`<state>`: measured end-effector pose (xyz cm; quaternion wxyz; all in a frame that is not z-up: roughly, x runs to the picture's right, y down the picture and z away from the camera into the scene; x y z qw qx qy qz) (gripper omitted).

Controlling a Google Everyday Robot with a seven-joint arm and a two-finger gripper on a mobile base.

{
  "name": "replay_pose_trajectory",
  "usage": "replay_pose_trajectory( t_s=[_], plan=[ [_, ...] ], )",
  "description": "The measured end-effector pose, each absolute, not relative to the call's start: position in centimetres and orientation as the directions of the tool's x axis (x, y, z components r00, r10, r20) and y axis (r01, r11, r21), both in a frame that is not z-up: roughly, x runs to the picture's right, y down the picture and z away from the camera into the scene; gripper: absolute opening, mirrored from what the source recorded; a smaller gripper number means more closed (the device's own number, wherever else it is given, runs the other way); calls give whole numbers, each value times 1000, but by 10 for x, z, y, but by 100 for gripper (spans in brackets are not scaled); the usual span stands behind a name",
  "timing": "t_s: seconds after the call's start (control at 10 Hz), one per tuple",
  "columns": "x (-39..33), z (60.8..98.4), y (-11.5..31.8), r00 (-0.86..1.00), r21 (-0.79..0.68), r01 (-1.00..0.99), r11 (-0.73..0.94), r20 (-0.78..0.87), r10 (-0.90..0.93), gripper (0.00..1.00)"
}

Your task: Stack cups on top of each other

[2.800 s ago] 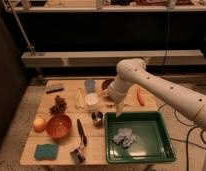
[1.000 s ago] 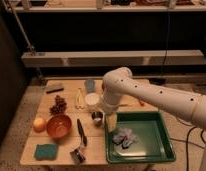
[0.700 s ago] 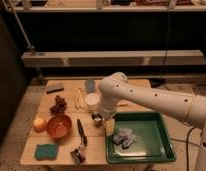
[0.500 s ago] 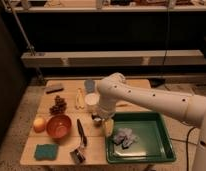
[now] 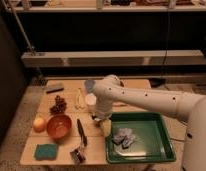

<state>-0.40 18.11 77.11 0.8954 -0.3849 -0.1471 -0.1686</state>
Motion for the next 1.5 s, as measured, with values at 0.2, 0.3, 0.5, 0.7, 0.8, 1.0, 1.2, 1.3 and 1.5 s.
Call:
replay_pose_trajectory(
  t_s=[0.2, 0.3, 0.5, 0.7, 0.8, 1.0, 1.2, 1.3, 1.5],
  plan=[
    [1, 780, 184, 910, -652, 396, 647, 373, -181, 80],
    [2, 787, 187, 913, -660, 390, 643, 368, -176, 80],
    [7, 802, 197, 915, -683, 382, 623, 373, -152, 78],
    [7, 809, 201, 914, -701, 382, 602, 381, -137, 63],
    [4, 808, 200, 916, -710, 385, 589, 371, -151, 61],
    [-2, 805, 197, 918, -715, 384, 584, 361, -163, 61],
    [0, 805, 196, 920, -715, 380, 587, 356, -163, 61],
    [1, 805, 196, 921, -715, 379, 587, 355, -163, 61],
    [2, 808, 196, 920, -710, 383, 591, 353, -172, 61]
  ],
)
